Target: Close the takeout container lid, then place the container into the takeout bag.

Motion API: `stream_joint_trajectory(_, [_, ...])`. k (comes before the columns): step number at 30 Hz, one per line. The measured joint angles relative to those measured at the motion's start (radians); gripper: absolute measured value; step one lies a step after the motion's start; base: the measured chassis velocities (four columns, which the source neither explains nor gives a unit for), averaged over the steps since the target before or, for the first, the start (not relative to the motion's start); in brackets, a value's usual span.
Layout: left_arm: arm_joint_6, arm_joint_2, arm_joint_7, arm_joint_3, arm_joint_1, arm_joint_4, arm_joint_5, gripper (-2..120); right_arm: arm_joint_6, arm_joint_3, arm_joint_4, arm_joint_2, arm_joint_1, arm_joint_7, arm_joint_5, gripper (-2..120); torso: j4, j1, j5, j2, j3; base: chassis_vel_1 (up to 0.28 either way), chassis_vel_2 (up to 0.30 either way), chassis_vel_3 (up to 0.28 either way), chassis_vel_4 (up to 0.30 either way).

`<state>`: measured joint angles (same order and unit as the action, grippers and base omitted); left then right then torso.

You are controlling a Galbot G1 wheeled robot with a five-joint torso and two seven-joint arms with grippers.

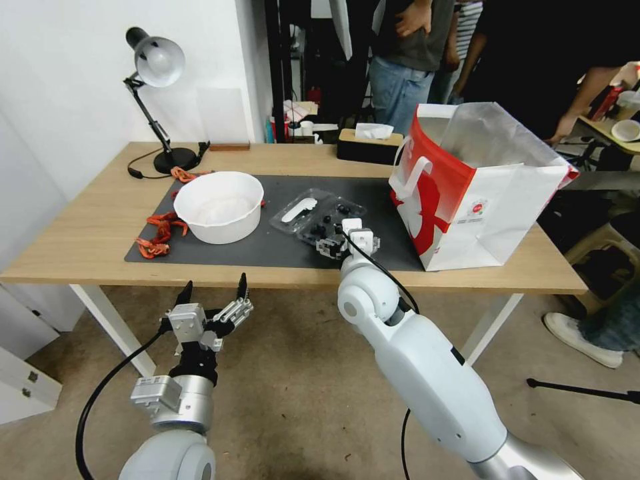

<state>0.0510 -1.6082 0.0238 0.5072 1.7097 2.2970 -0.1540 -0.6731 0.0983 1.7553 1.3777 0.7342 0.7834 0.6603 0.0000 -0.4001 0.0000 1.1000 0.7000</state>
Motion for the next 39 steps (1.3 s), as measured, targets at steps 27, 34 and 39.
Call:
stream_joint_trajectory(27, [-0.023, 0.0, 0.002, -0.011, -0.01, -0.025, 0.008, 100, -0.031, -0.064, 0.052, -0.052, 0.029, 0.027, 0.074, 100, 0.0, 0.0, 0.0001, 0.0, 0.0, 0.0, 0.0, 0.0, 0.0])
stream_joint_trajectory(34, [-0.025, 0.0, 0.003, -0.013, -0.011, -0.027, 0.009, 100, -0.033, -0.082, 0.056, -0.067, 0.032, 0.024, 0.077, 100, 0.0, 0.0, 0.0001, 0.0, 0.0, 0.0, 0.0, 0.0, 0.0])
stream_joint_trajectory(39, [-0.028, 0.0, 0.003, -0.016, -0.011, -0.03, 0.012, 100, -0.034, -0.099, 0.057, -0.079, 0.034, 0.019, 0.078, 100, 0.0, 0.0, 0.0001, 0.0, 0.0, 0.0, 0.0, 0.0, 0.0])
